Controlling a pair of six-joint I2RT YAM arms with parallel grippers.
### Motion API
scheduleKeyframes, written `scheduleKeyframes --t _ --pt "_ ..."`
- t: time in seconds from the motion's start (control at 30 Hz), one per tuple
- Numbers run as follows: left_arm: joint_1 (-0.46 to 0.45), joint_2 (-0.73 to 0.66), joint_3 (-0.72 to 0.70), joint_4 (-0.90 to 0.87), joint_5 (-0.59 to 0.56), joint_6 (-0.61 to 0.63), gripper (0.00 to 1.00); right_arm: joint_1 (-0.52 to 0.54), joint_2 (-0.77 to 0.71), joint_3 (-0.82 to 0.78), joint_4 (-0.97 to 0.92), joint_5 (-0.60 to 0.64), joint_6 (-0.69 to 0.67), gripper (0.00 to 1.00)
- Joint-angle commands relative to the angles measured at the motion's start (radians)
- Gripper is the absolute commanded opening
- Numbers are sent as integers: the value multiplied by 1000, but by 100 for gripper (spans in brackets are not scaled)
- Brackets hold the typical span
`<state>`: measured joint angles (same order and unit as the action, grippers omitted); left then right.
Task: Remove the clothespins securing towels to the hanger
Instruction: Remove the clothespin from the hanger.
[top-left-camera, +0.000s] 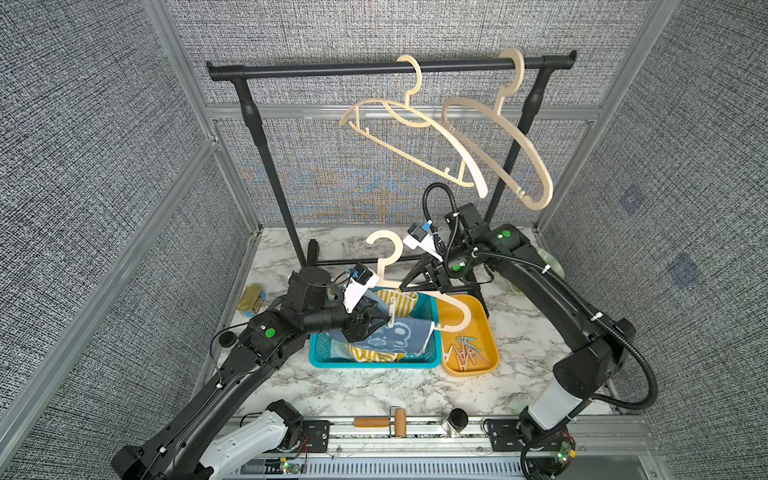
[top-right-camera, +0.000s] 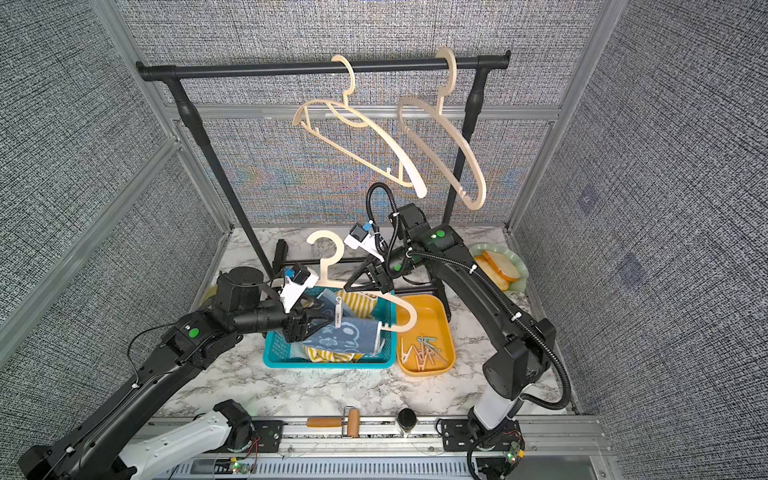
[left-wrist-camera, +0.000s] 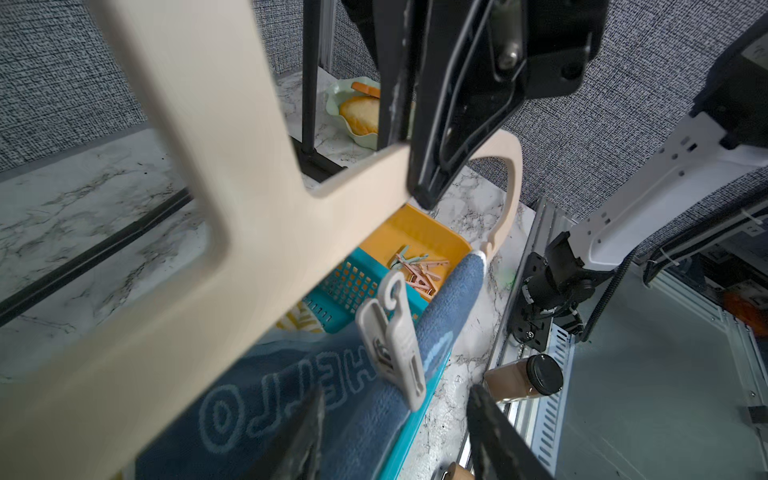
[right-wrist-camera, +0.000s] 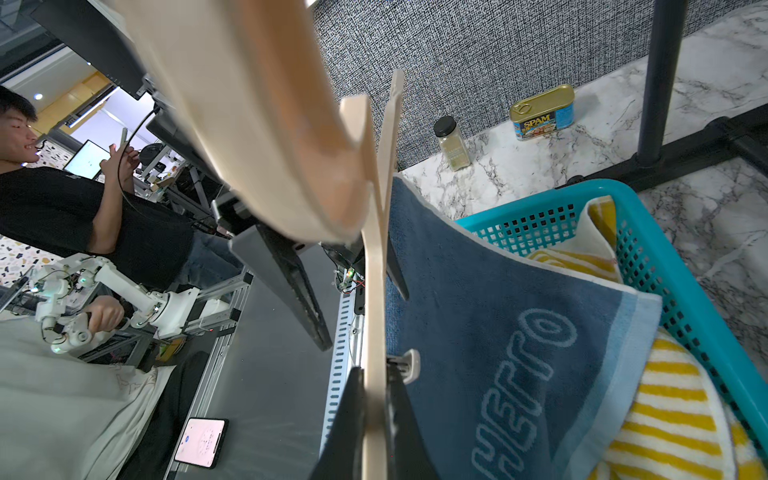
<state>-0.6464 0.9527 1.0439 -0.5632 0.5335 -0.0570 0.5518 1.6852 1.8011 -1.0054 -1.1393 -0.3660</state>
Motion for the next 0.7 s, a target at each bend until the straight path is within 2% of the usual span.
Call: scheduleKeyframes --t 0.0,0.67 --pt "1 22 -7 65 35 6 56 2 1 14 -10 -88 -29 0" --pt "11 93 -46 232 129 -23 55 6 0 18 5 -76 -13 0"
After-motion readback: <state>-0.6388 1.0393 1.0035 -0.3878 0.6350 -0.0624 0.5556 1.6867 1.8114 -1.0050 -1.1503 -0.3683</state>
